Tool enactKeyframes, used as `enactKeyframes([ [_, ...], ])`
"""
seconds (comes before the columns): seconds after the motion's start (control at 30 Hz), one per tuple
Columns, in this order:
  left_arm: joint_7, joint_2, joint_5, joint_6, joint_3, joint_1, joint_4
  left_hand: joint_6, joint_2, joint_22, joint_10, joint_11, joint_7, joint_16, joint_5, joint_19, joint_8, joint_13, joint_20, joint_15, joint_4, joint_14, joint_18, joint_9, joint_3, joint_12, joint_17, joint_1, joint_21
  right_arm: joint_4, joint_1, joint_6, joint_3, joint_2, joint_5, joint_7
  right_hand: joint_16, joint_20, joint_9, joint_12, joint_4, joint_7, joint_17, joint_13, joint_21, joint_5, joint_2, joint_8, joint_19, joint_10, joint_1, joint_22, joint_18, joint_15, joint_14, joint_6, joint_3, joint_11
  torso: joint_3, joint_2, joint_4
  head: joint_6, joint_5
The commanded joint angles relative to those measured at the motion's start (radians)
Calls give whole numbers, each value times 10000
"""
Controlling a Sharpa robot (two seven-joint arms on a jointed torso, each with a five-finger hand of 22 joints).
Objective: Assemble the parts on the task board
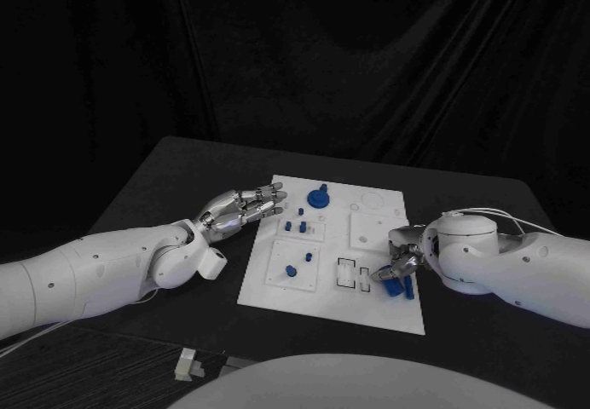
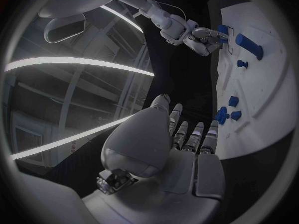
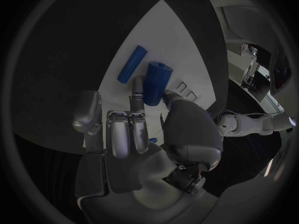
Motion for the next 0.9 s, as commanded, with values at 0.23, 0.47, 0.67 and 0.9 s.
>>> enactKeyframes([
  [0.23,286,20,59,156,8,-19,-1,72,77,-105,-25,138,42,92,189,-75,185,-3,28,74,-50,-40,-301,54,771,157,65,89,-50,79,-39,-773,-3,-88,364,173,199,27,223,126,-638,-19,2677,2678,-452,1604,134,-255,-101,1009,965,1402,149,35,1082,-398,793,-6,0,1,-3,0,6],
  [0.47,277,27,59,168,8,-21,-16,57,77,-111,-29,147,50,96,194,-76,183,-4,29,91,-54,-39,-303,53,793,153,65,93,-50,130,-37,-1694,-2,-186,1216,366,183,-3,542,126,-1010,-73,2657,2678,-576,2845,135,-145,-96,1009,1083,1390,166,-5,1075,-361,1209,-57,-1,-1,-3,0,31],
  [0.67,270,24,59,178,8,-23,-21,55,77,-108,-29,147,50,97,195,-75,183,-4,29,92,-54,-39,-303,52,794,152,65,94,-50,271,12,-2622,-1,-393,2616,479,182,-35,804,126,-1224,-119,2655,2678,-601,3291,221,-16,-70,1009,1111,1395,167,-44,1075,-327,1503,-102,1,5,1,0,48],
  [0.9,273,21,60,182,8,-24,-29,50,78,-99,-30,149,51,98,197,-70,182,-4,29,95,-55,-39,-303,52,799,150,66,95,-48,507,245,-3348,0,-557,4229,468,149,-83,1048,126,-1281,-171,2615,2678,-496,3499,278,124,21,1009,931,1430,148,-93,1063,-261,1665,-155,-1,-6,-2,0,-11],
])
